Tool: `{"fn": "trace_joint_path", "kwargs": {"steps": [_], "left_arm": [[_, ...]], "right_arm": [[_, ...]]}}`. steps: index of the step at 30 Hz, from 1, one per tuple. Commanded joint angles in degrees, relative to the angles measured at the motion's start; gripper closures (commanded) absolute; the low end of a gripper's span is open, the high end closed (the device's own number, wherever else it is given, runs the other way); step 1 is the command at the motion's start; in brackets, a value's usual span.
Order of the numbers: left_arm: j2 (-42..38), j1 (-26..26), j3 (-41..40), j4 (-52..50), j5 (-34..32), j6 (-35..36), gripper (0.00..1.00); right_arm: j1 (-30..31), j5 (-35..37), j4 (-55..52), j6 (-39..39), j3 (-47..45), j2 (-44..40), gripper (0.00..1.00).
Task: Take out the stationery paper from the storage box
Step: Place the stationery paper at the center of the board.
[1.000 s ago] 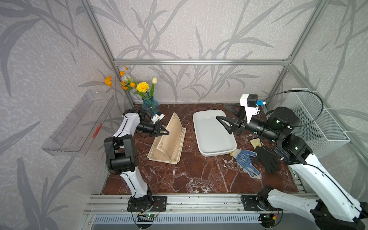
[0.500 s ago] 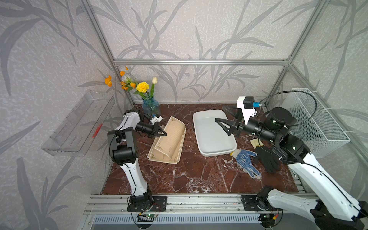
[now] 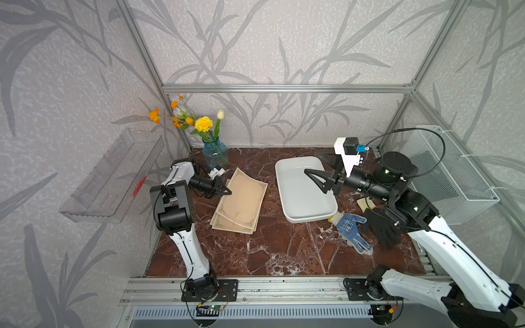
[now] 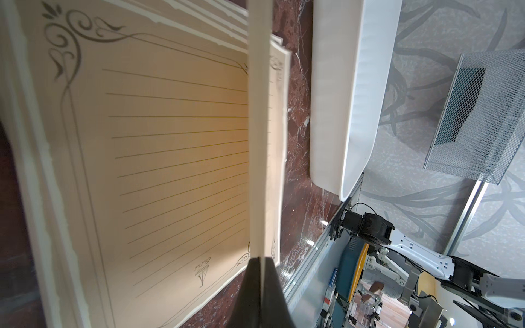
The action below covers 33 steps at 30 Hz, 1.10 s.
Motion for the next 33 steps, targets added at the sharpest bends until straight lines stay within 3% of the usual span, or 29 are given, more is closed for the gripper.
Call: {"fn": "trace_joint_path", "kwargs": {"steps": [1, 9, 19, 23, 26, 33], "left_arm": [[1.5, 0.5, -0.9, 0.8, -1.5, -0.6, 1.00], [4.4, 0.7, -1.0, 2.2, -1.7, -0.9, 1.00], [5.2, 0.9, -1.6, 4.3, -8.5, -5.1, 0.99], [4.8, 0.9, -2.0, 5.1, -10.1, -5.9, 0.89], [3.3, 0.9, -3.5, 7.3, -13.6, -7.4, 0.78], [0.8, 1.0, -4.8, 9.4, -21.3, -9.6, 0.62]], "right_arm": [[-0.3, -1.1, 1.3, 0.6, 1.6, 0.0, 0.29], [-0.2, -0.3, 0.9, 0.0, 2.0, -0.8, 0.29], [-0.3, 0.0, 0.2, -0.1, 2.1, -1.4, 0.29], [-0.3, 0.5, 0.1, -0.5, 1.8, -1.7, 0.29], [-0.3, 0.5, 0.1, -0.3, 1.6, -1.9, 0.29], [-0.3, 1.4, -0.5, 0.0, 1.8, -1.7, 0.30]]}}
